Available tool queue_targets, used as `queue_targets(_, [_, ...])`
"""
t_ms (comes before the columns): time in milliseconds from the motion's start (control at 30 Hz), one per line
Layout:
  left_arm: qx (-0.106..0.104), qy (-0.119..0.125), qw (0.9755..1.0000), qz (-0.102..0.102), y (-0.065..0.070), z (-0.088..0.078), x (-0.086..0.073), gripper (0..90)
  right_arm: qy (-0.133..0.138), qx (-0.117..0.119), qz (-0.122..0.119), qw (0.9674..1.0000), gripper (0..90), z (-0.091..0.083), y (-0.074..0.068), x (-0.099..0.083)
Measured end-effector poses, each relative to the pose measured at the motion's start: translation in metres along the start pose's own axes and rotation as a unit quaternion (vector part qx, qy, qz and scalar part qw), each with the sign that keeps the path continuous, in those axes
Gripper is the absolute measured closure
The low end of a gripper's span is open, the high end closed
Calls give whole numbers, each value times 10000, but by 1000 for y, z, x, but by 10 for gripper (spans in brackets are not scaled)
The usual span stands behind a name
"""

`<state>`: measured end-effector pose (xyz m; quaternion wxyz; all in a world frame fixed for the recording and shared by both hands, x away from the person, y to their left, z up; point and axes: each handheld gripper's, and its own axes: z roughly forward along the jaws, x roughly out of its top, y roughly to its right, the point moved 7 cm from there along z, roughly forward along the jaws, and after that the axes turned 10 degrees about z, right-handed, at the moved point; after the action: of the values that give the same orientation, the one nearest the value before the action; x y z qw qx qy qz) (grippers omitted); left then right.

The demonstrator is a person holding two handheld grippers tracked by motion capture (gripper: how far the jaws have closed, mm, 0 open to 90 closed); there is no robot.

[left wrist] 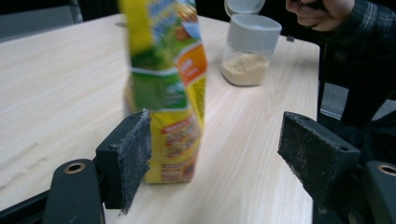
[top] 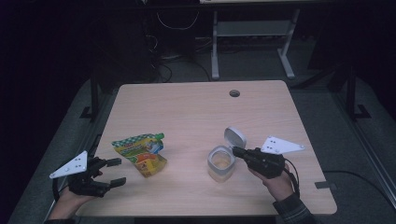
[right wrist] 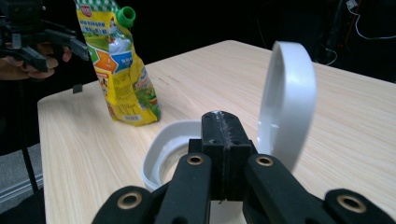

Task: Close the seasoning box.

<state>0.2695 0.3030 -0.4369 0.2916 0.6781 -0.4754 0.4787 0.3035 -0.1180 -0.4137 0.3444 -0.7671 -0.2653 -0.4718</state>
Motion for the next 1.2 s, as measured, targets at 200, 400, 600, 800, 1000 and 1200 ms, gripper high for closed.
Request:
queue_targets(200, [-278,-223,9994,48,22,16,-2,249,-14,-119,42,9999,895,-12,10,-6])
queue_targets(400, [-466,-353,9983,18,40,36,-1,228,-44,-277,98,9996,895,-22,21,-12])
queue_targets(600, [-431,-630,9971,-7,53,59,0,185,-2,-458,194,9988,895,-28,34,-12])
queue_targets(800, [-274,-884,9957,2,63,85,2,182,-5,-585,240,9980,896,-26,48,-9])
queue_targets(1000, [-103,-1005,9949,85,64,102,6,182,34,-556,221,9982,896,-16,54,-1])
queue_targets(1200, [-35,-957,9953,125,65,117,9,182,61,-425,221,9988,896,-4,51,6])
